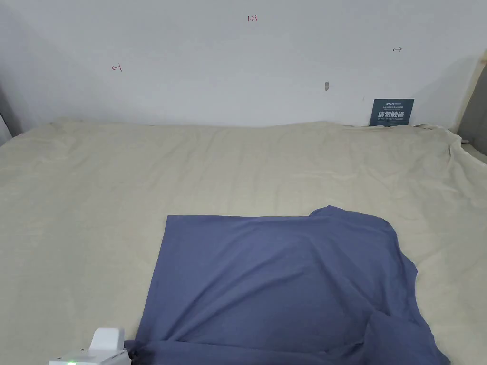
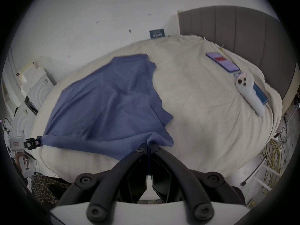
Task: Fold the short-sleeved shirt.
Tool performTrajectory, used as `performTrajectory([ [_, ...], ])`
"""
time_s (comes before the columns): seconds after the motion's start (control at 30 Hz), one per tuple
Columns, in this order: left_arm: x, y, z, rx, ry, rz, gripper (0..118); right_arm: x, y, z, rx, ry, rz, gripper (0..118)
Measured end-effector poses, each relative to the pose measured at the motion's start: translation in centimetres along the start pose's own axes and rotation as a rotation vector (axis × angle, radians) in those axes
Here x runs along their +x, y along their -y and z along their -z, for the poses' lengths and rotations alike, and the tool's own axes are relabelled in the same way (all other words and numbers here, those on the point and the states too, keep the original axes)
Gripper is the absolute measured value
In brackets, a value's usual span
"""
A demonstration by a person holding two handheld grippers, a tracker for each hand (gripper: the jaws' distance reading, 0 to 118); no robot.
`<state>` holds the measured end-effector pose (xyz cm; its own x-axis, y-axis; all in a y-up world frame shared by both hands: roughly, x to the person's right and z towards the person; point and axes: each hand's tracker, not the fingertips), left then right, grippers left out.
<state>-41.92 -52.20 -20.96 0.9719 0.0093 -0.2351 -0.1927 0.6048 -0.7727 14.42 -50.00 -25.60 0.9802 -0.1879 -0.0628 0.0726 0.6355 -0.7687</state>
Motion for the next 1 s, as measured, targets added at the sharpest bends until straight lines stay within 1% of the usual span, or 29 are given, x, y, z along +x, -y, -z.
performTrajectory([
  [0.03,0.3,0.1,-0.1,-0.005,-0.001,-0.003,0,0.1,0.2,0.5,-0.017,0.008,0.008,1],
  [0.1,0.4,0.4,-0.1,-0.007,-0.006,-0.014,0,1.8,0.9,2.3,-0.047,0.025,0.021,1],
  [0.13,0.4,0.3,-0.2,-0.004,-0.007,-0.025,1,2.1,1.1,2.5,-0.049,0.023,0.027,1],
  [0.2,0.4,0.3,-0.4,-0.004,-0.002,-0.037,15,2.3,1.2,2.5,-0.040,0.026,0.038,3],
  [0.23,0.4,0.2,-0.5,-0.017,-0.001,-0.036,26,2.5,1.2,2.5,-0.037,0.029,0.041,8],
  [0.27,0.6,0.2,-0.8,-0.027,-0.003,-0.036,48,2.5,0.9,2.4,-0.041,0.030,0.040,23],
  [0.3,0.6,0.2,-1.0,-0.034,-0.006,-0.032,69,2.4,0.6,2.0,-0.042,0.041,0.032,44],
  [0.33,0.9,0.1,-1.4,-0.036,-0.007,-0.026,83,2.3,0.2,1.6,-0.031,0.062,0.009,67],
  [0.4,1.5,-0.4,-2.9,0.006,0.006,-0.002,92,1.7,-0.7,0.4,0.020,0.085,-0.054,79],
  [0.43,1.7,-0.8,-3.8,0.048,0.010,-0.004,96,1.3,-1.5,-0.6,0.066,0.086,-0.073,84],
  [0.47,2.0,-1.3,-4.9,0.092,0.021,-0.011,104,0.9,-2.4,-1.6,0.113,0.074,-0.089,93],
  [0.5,2.2,-2.0,-6.0,0.139,0.037,-0.025,104,-0.3,-3.0,-3.0,0.147,0.065,-0.104,93],
  [0.6,2.9,-4.1,-9.6,0.256,0.040,-0.043,104,-2.0,-5.6,-6.5,0.280,0.046,-0.164,93],
  [0.7,3.4,-5.5,-12.1,0.380,0.007,-0.039,104,-3.4,-7.2,-8.9,0.401,0.046,-0.213,93],
  [0.73,3.5,-5.8,-12.8,0.417,-0.008,-0.038,104,-3.8,-7.5,-9.6,0.430,0.047,-0.222,93],
  [0.77,3.7,-6.0,-13.3,0.449,-0.022,-0.041,104,-5.6,-7.6,-10.8,0.460,0.044,-0.225,92],
  [0.83,3.9,-6.4,-14.0,0.496,-0.054,-0.035,103,-6.4,-7.7,-11.6,0.505,0.039,-0.224,92],
  [0.87,4.0,-6.4,-14.3,0.509,-0.065,-0.036,99,-6.8,-7.7,-11.9,0.516,0.042,-0.226,89],
  [0.9,4.1,-6.3,-14.5,0.514,-0.070,-0.040,91,-7.5,-7.7,-12.0,0.528,0.046,-0.232,83],
  [0.93,4.1,-6.2,-14.7,0.524,-0.063,-0.042,71,-7.8,-7.5,-12.1,0.536,0.049,-0.239,74],
  [0.97,4.0,-6.0,-14.8,0.535,-0.053,-0.046,43,-8.1,-7.4,-12.1,0.536,0.048,-0.241,58],
  [1.0,4.0,-5.8,-14.9,0.541,-0.033,-0.056,22,-8.1,-7.3,-12.0,0.538,0.042,-0.247,44],
])
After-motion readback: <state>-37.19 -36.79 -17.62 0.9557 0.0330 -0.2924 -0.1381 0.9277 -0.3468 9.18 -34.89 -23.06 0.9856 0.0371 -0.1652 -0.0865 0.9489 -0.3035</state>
